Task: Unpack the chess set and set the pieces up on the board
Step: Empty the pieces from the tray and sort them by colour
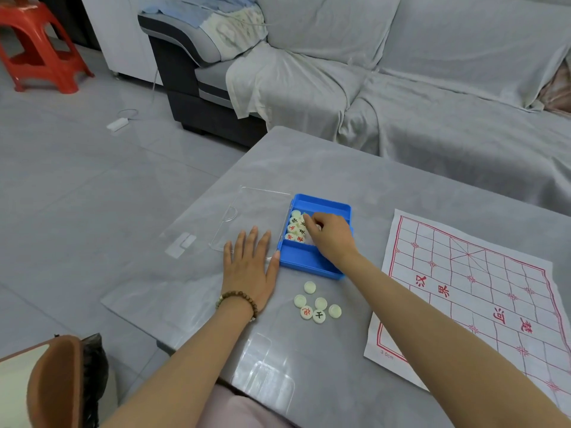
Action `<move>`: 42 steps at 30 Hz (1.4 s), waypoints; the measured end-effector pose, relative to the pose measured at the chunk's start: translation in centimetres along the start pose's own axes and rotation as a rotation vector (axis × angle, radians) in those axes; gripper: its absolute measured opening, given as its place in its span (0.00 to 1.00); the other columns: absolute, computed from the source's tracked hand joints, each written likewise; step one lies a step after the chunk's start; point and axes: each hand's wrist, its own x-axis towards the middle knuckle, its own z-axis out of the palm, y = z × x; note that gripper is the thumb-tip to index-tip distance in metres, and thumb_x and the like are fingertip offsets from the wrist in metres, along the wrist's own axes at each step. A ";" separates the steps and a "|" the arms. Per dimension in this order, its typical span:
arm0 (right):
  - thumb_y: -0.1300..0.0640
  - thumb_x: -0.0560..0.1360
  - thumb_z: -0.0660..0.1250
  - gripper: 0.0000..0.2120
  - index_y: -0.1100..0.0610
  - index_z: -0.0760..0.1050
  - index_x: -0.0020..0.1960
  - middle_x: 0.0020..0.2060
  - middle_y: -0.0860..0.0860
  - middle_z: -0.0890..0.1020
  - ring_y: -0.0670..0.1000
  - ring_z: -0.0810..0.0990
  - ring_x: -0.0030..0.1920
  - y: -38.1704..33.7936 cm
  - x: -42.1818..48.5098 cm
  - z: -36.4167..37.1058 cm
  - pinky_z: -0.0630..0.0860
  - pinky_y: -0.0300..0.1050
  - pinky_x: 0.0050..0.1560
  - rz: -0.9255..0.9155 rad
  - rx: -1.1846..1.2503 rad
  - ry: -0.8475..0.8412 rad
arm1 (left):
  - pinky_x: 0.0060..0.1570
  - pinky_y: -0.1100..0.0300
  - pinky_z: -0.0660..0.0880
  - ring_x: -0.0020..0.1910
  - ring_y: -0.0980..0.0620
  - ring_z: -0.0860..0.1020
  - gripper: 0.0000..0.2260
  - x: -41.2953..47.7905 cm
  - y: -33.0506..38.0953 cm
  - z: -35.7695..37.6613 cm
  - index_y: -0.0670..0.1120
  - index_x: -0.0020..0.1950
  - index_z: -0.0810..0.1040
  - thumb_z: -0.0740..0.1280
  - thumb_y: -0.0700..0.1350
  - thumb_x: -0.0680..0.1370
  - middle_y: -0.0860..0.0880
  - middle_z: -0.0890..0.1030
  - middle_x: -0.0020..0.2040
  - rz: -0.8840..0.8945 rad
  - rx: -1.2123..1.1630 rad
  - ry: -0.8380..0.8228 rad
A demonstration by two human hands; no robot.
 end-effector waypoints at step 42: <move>0.36 0.76 0.40 0.29 0.42 0.35 0.72 0.72 0.36 0.39 0.38 0.35 0.73 4.5 -13.7 -3.2 0.34 0.39 0.72 -0.293 -0.355 -0.449 | 0.72 0.50 0.39 0.76 0.49 0.44 0.25 3.0 2.5 0.1 0.52 0.76 0.47 0.41 0.57 0.81 0.49 0.46 0.77 0.008 0.038 -0.070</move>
